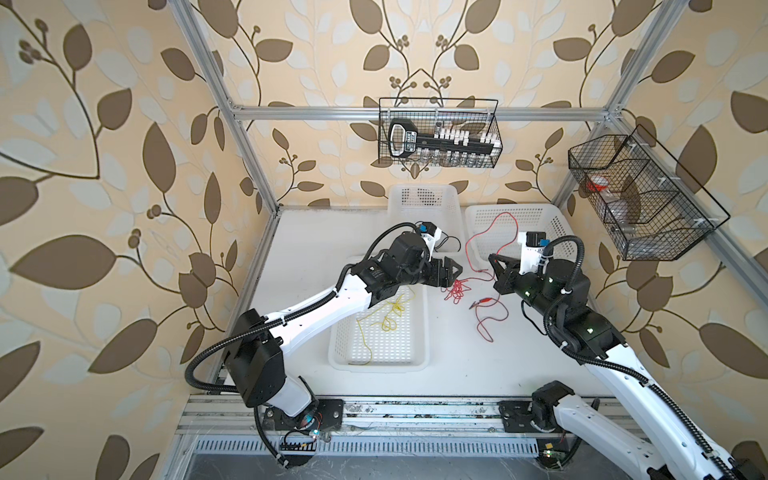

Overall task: Untangle the cables
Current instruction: 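Lift the red wire with the right gripper while the left gripper reaches toward it, then hold the red wire up with the right gripper while the left gripper grasps the tangle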

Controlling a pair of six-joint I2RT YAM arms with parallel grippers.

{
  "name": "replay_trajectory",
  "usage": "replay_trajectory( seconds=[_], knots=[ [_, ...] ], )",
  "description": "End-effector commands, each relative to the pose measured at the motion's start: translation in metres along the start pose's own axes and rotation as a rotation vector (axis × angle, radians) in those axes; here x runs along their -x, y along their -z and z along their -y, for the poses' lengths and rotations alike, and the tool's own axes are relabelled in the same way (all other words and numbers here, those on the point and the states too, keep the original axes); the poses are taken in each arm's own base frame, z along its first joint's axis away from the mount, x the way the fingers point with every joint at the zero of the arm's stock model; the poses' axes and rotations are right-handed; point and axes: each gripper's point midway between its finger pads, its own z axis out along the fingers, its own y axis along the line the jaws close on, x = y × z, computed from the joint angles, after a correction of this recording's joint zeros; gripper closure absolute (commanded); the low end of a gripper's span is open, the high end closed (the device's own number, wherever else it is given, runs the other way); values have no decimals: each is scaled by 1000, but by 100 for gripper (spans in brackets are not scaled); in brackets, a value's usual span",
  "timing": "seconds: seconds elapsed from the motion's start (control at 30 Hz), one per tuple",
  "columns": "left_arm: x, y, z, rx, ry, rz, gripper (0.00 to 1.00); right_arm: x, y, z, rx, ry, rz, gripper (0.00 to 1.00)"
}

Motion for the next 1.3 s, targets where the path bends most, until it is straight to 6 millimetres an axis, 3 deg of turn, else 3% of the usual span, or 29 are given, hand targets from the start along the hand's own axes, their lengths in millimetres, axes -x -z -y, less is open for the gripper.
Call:
replay_trajectory(
  seconds=[0.0,0.53,0.8,0.93,1.07,1.27],
  knots=[
    [-4,-3,11,-25,83,-44,22,27,8,-8,12,14,81,100],
    [-17,-36,14,-6,131,-120,36,26,12,-6,-7,31,96,100],
    [-21,-45,10,5,136,-125,69,24,12,-3,-21,39,96,100],
    [-23,-44,2,42,129,-121,80,21,13,18,-143,37,97,100],
    [-28,-42,-8,83,115,-128,100,24,24,50,-330,33,116,100],
    [-40,-40,-26,153,99,-147,100,37,46,76,-469,28,168,100]
  ],
)
